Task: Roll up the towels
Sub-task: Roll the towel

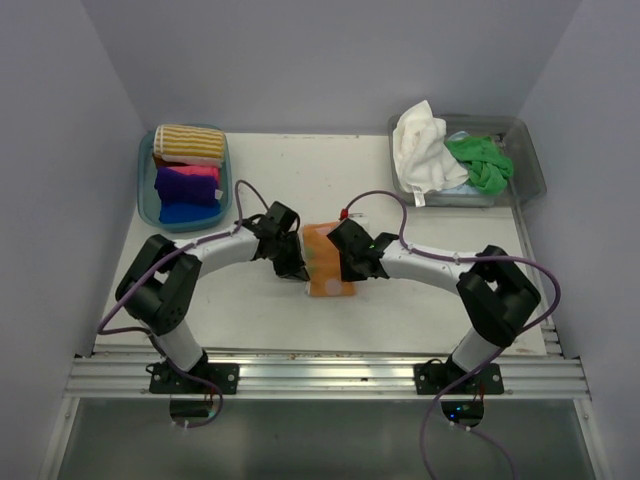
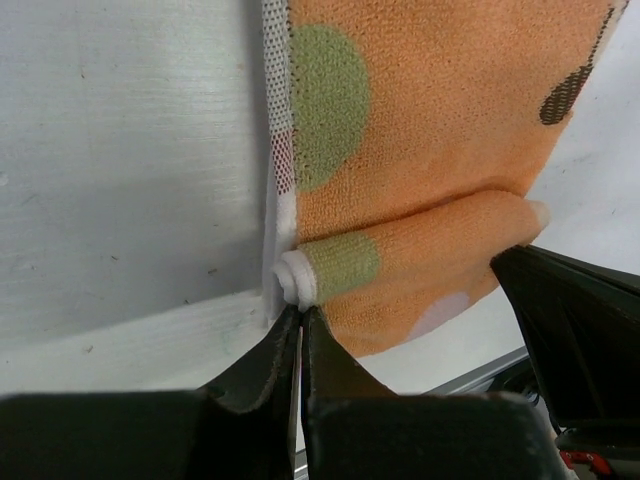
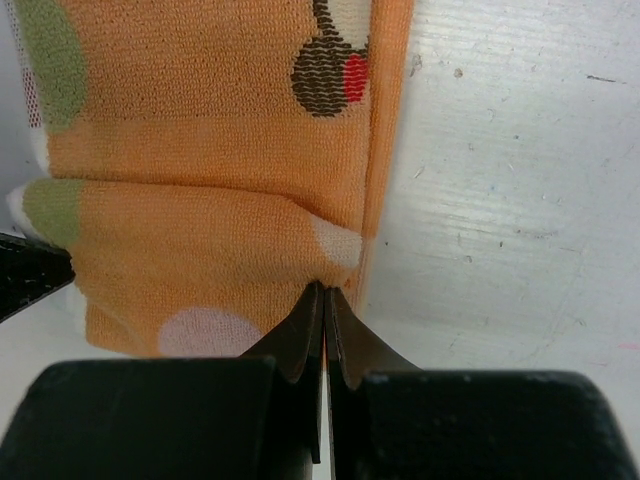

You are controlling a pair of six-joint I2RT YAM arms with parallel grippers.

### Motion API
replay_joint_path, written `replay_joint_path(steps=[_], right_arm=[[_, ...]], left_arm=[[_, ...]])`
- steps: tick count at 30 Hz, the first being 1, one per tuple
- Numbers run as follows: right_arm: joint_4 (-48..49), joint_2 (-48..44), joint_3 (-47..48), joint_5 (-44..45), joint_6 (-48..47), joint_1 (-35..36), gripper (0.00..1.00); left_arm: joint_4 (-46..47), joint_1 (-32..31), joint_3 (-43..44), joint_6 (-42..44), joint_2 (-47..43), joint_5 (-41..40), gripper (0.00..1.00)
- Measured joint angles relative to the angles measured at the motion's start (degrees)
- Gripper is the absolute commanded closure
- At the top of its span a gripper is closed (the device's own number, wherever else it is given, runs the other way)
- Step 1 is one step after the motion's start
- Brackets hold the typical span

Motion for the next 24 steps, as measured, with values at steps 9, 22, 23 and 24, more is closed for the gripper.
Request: replay_joint_path(steps=[9,22,23,24], right_arm=[[0.2,-0.2,0.0,-0.2,-0.5,0.0,1.00],[0.2,-0.2,0.0,-0.2,-0.6,0.0,1.00],[0.3,-0.2,-0.1,-0.2,-0.5,0.0,1.00],[0.4,-0.2,-0.2,-0.2,-0.5,0.0,1.00]], left_arm=[[-3.5,0.1,1.1,2.0,-4.3,-2.1,0.59],[5.2,-3.2,-2.3,-0.9,-11.0,-0.4,0.92],[6.1,-3.6,-2.3,-1.2,-10.0,-0.1,0.95],[7.0,-3.9,-2.3,-1.3,-8.9,0.1,0.97]])
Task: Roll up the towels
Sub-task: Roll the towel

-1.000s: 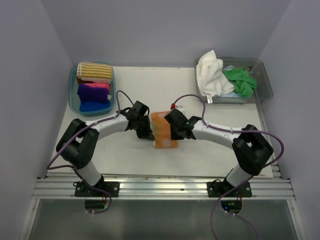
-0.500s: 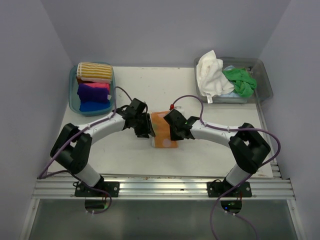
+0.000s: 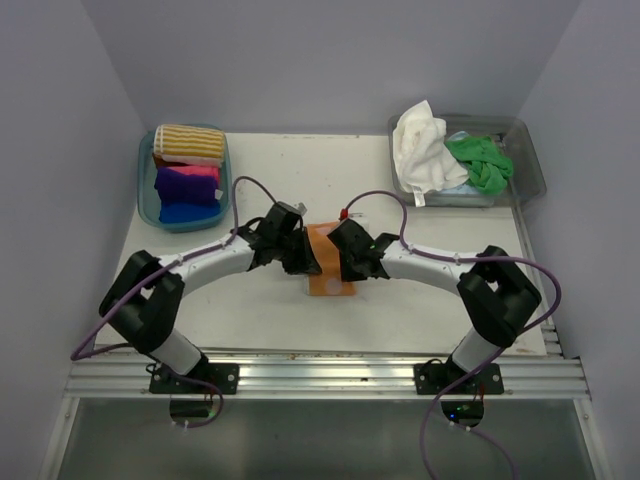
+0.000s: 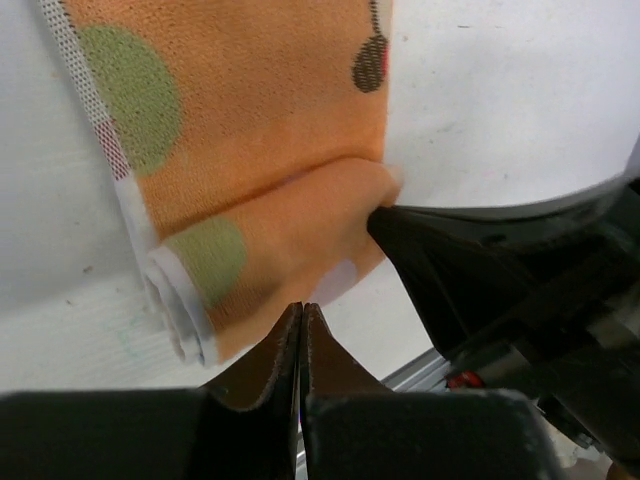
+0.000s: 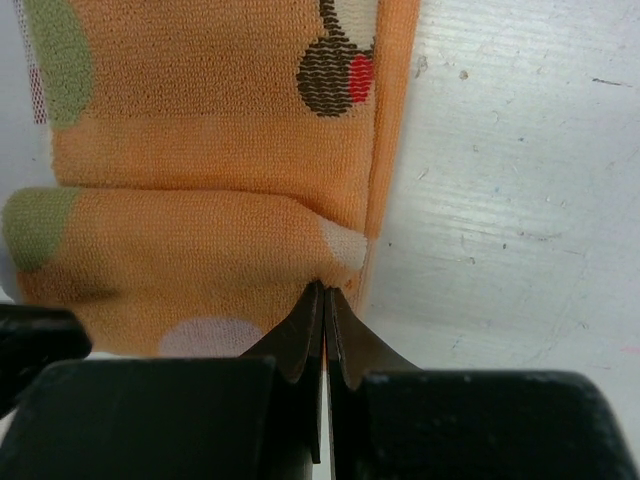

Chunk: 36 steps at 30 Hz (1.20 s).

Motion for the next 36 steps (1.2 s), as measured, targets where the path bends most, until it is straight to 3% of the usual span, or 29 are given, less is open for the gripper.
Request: replay_joint_path(steps=[11,16,21,30,36], right_arm=[[5.5,-5.7,-8.3,-4.0,4.7,0.4,1.00],[2.6,-13.2,-9.0,-2.3,5.6,2.0,0.76],[-0.3,-17.2,-5.6,0.1,2.8,0.3,0.80],[0.5,-2.6,3.1,-1.9,-3.9,-5.7,0.88],[2.9,-1.8,2.5,-5.6,-4.9,-5.7,0.88]], left_arm=[[2.1,0.5,1.3,1.2,11.6,1.4,1.00],[1.8,1.1,4.2,4.4,14.3,3.4,1.00],[1.8,1.3,4.3,6.7,14.4,4.4,1.00],[0.5,1.4,5.0,10.4,14.4,4.8,1.00],[-1.2,1.5,5.6,12.0,14.4,4.8,1.00]])
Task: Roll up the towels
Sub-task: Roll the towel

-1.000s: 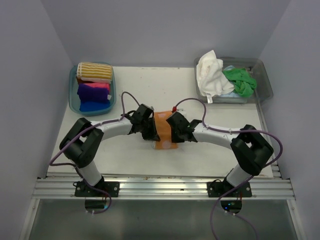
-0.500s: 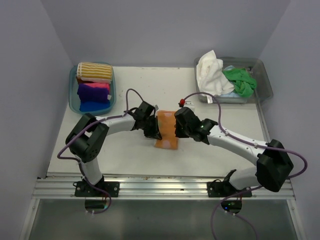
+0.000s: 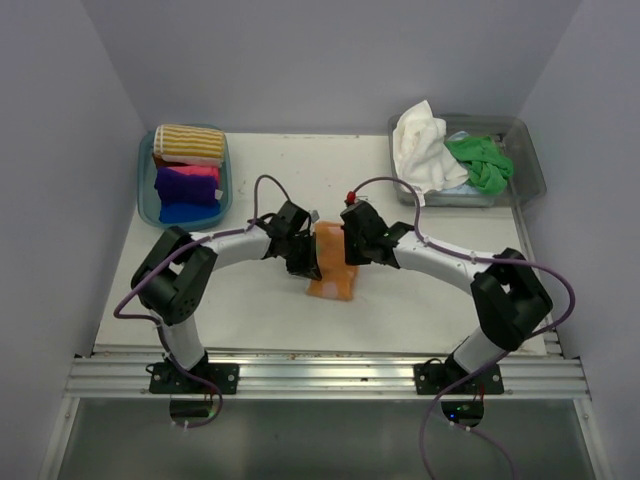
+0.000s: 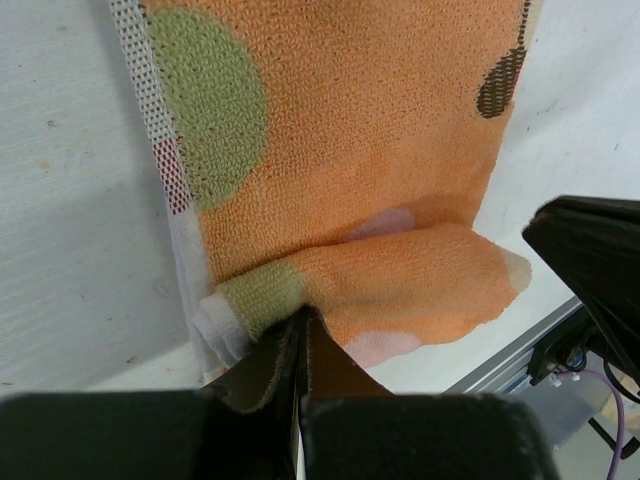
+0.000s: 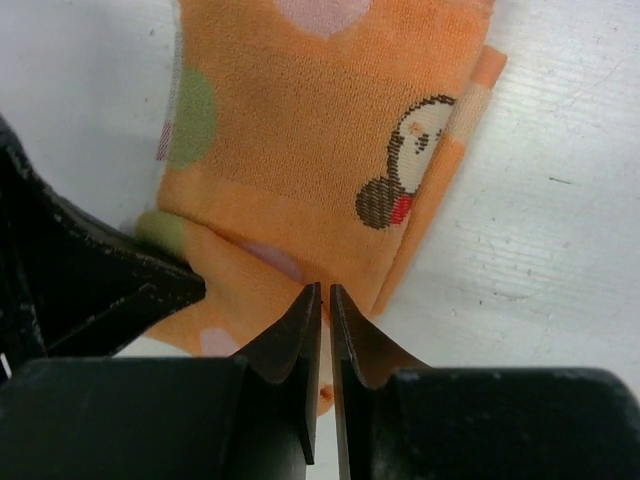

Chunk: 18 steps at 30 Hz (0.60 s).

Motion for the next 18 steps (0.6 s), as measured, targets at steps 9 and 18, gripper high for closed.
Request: replay_joint_path(steps=[9,18], right_arm=[[2.2,-8.5,-5.0,-0.7,-6.3,4.8,0.85],[4.9,-0.8,-4.9,-1.2,-11.7,7.1,0.88]], left_arm=[[-2.8,0.1,2.2,3.5,1.1,0.7,1.00],[-4.3,0.7,2.8,7.0,1.2,1.4,1.00]])
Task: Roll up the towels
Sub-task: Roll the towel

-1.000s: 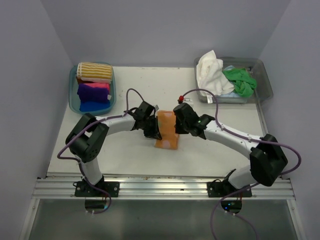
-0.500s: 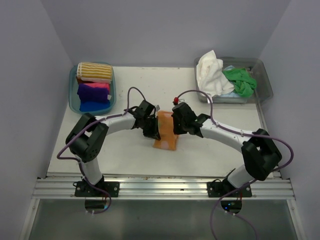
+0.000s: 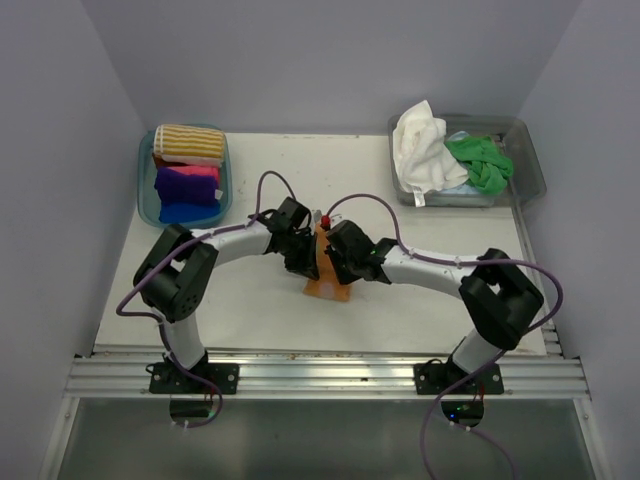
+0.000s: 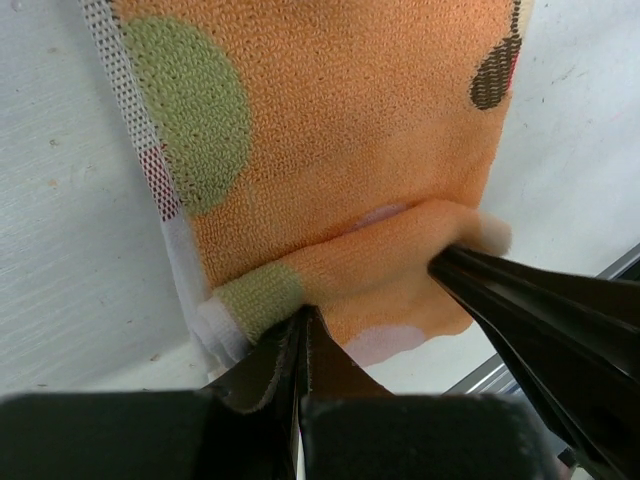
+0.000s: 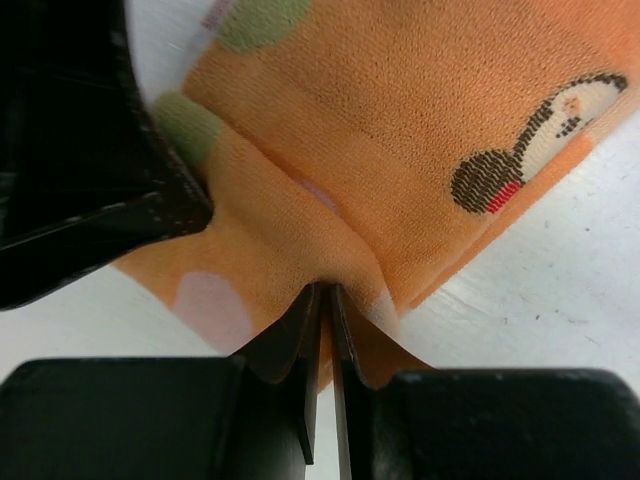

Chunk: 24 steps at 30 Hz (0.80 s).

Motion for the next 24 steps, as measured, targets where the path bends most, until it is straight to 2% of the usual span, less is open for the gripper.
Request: replay_joint_path(steps=[3,11,17,24], right_arm=[[2.0,2.1,-1.4,0.2,-0.2,0.0,0.88],[8.8,-0.5,-7.1,0.6,3.8,1.0,0.90],[8.3,-1.0,-7.5,1.8,11.3,6.9,0.93],[6.1,-2.5,-7.9,4.7,17.4,10.1,0.84]], left_arm=[[-0.2,0.1,0.0,0.5,0.0,0.2,1.00],[-1.0,0.2,0.1,1.4,-0.2,1.4,1.00],[-2.2,0.6,0.1,1.6,-0.8,1.4,1.00],[-2.4,0.8,0.1,1.8,-0.8,2.7,1.00]])
